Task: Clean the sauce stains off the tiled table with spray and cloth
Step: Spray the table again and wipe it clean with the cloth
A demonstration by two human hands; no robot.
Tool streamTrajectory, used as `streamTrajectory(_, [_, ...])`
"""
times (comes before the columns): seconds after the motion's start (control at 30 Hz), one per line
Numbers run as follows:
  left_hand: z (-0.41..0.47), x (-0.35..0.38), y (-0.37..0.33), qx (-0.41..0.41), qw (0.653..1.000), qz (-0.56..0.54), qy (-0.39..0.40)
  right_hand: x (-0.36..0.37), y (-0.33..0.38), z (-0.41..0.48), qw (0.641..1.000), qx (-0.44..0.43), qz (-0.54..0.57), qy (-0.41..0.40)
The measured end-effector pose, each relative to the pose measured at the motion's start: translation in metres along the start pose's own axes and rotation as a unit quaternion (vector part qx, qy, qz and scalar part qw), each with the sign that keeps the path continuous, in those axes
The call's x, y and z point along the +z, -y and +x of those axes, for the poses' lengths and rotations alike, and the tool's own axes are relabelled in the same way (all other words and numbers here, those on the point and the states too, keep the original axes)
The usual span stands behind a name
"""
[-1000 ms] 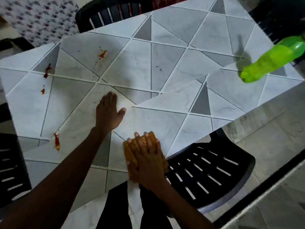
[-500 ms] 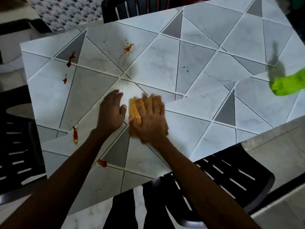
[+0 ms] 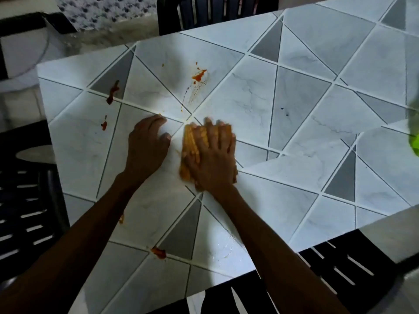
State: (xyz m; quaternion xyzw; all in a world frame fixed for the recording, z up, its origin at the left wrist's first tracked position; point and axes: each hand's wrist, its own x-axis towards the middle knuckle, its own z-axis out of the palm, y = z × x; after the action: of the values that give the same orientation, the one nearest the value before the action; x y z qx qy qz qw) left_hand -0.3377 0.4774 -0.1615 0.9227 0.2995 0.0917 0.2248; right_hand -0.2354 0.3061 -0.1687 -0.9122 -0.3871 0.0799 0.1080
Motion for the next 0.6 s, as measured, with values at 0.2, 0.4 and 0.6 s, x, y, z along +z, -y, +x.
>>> streamTrajectory(0.2, [0.031,0.001,0.007,-0.004,0.999,0.016,0.031,-0.012,-0.057,-0.079,0.995,-0.097,0.002,0.038])
streamTrajectory(0.4, [0.023,0.007,0.016,0.015,1.000,0.011,0.016,-0.015,-0.038,0.073,0.995,0.097,-0.009,-0.015])
streamTrajectory(0.6, [0.038,-0.009,0.029,-0.018,0.997,-0.078,-0.022,0.001,0.005,0.008,0.996,-0.086,-0.002,0.016])
